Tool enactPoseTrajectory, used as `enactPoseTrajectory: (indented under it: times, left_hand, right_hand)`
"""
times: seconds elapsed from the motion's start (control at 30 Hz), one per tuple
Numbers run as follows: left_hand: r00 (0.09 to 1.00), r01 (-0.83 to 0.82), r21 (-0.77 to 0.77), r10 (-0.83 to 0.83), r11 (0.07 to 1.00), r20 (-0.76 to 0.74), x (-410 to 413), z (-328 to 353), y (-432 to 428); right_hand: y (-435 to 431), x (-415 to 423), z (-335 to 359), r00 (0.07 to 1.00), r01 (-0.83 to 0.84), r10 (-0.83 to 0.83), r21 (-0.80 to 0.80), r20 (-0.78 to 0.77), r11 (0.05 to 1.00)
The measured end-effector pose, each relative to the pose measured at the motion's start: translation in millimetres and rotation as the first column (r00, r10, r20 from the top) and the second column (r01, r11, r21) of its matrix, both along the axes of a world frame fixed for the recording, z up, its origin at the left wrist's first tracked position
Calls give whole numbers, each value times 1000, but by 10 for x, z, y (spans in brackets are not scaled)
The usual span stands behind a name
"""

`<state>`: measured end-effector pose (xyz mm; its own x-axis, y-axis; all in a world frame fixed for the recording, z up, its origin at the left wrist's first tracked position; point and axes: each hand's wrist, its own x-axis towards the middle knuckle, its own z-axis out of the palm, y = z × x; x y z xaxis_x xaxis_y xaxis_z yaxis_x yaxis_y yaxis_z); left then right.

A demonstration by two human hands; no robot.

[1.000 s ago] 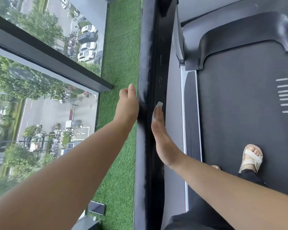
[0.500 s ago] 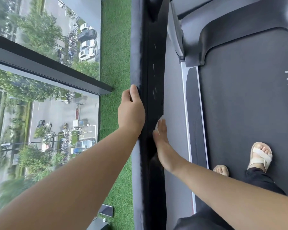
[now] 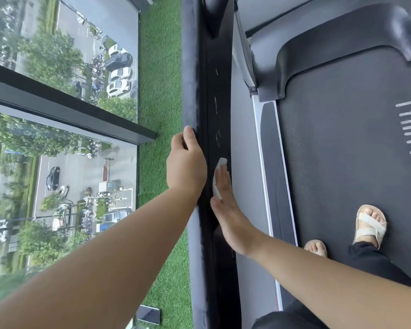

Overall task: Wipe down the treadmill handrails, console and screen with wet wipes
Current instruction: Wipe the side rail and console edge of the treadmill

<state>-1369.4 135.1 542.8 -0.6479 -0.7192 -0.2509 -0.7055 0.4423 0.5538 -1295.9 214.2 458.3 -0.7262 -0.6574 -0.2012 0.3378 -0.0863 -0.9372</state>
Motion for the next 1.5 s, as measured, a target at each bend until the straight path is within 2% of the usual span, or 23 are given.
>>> enactPoseTrajectory:
  times: [0.1,0.13,0.2,0.3,0.33,0.43,0.47,0.57,0.63,0.67,0.77,0.8,0.9,1.0,1.17,1.33,1.4,1.5]
  left_hand:
    - [1000,7,15,-7,1000,1,12,10,0]
    - [1000,10,15,-10,1000,-2,14,8,-3]
    - [1000,12,15,-12,1000,-2,12,0,-9]
    - [1000,9,9,-9,1000,7,8,-2,-10]
    - [1000,9,6,-9,1000,9,9,0,-12]
    - [1000,11,12,-11,1000,5,11,3,-6]
    - [1000,14,14,-14,1000,2,13,-5,-6]
    - [1000,12,15,-12,1000,0,16,5,-4]
    - [1000,8,19,-8,1000,-4,11,17,1]
    - [1000,7,19,-7,1000,-2,12,24,6]
    - [1000,10,23,-10,1000,1,12,26,16]
    - [1000,8,25,-8,1000,-1,10,19,14]
    - [1000,-5,28,6,1000,-17,9,1,5]
    - [1000,-7,22,8,1000,-12,5,-3,13]
    - [1000,-8,26,9,1000,-9,10,9,22]
    - [1000,-15,36,16,999,-24,2,4,16]
    - [1000,-2,29,3,1000,-17,7,16,15]
    - [1000,-2,37,3,999,-15,12,20,16]
  right_hand:
    - [1,-183,-27,974,-6,-10,72,226,997]
    - [-22,-193,25,978,9,-21,60,210,998]
    - [-65,-148,142,997,48,-48,3,61,999]
    - [-68,-84,107,993,81,-79,22,-87,996]
    - [-61,-98,56,995,81,-78,44,-63,996]
    - [-53,-188,34,984,71,-83,76,161,995]
    - [-68,-189,80,981,87,-97,65,167,994]
    - [-102,-107,183,993,120,-120,-13,-10,993]
    - [-79,-82,91,991,98,-99,-7,-90,995]
    - [-59,-94,18,994,79,-78,12,-71,997]
    - [-24,-221,-96,990,15,-25,75,138,997]
    - [-23,-261,-71,988,-3,-7,68,154,998]
    - [-15,-322,91,997,-38,41,-60,63,997]
    - [20,-358,36,999,-46,46,-56,3,997]
    - [-9,-527,26,991,-43,41,16,130,999]
    - [-51,-441,100,995,-46,41,-47,-95,998]
    - [-39,-481,-12,997,-50,49,-15,-56,999]
    - [-51,-591,-16,994,-32,29,29,107,999]
